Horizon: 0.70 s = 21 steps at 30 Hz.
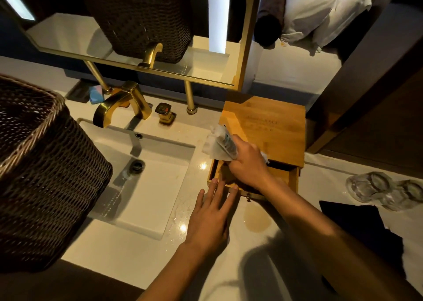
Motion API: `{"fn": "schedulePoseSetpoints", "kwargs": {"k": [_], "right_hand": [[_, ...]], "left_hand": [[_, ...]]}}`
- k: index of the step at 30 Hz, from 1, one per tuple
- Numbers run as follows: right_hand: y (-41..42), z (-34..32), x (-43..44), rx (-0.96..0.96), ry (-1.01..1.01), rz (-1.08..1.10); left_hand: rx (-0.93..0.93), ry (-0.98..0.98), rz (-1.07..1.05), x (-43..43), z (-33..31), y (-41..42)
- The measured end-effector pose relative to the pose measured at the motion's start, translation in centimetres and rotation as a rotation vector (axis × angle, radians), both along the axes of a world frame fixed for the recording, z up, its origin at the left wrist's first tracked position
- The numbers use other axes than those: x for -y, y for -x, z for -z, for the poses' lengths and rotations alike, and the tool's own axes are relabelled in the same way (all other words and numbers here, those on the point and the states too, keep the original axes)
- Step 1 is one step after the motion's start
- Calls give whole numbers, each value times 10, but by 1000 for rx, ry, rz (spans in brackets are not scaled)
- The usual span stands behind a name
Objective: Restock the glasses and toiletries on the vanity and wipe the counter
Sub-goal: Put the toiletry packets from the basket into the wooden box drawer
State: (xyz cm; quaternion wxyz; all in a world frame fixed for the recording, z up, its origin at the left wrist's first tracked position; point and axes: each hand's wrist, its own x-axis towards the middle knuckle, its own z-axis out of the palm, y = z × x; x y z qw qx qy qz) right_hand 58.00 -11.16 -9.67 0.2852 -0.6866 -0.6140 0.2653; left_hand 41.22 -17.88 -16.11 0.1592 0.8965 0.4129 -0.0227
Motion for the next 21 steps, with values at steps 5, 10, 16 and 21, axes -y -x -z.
{"fn": "schedulePoseSetpoints", "kwargs": {"k": [5,10,16,21], "right_hand": [[7,16,3,-91,93,-45],[-28,38,14,231,302,-68],[-57,54,23,369,328,-64],[-53,39,30,276,345,-94]], "left_hand": [[-41,8,10,-2,-2,0],[-36,20,-8,0,-10,-1],[-85,64,-4,1,-16,-1],[-101,68,-3,1,-25,-3]]}}
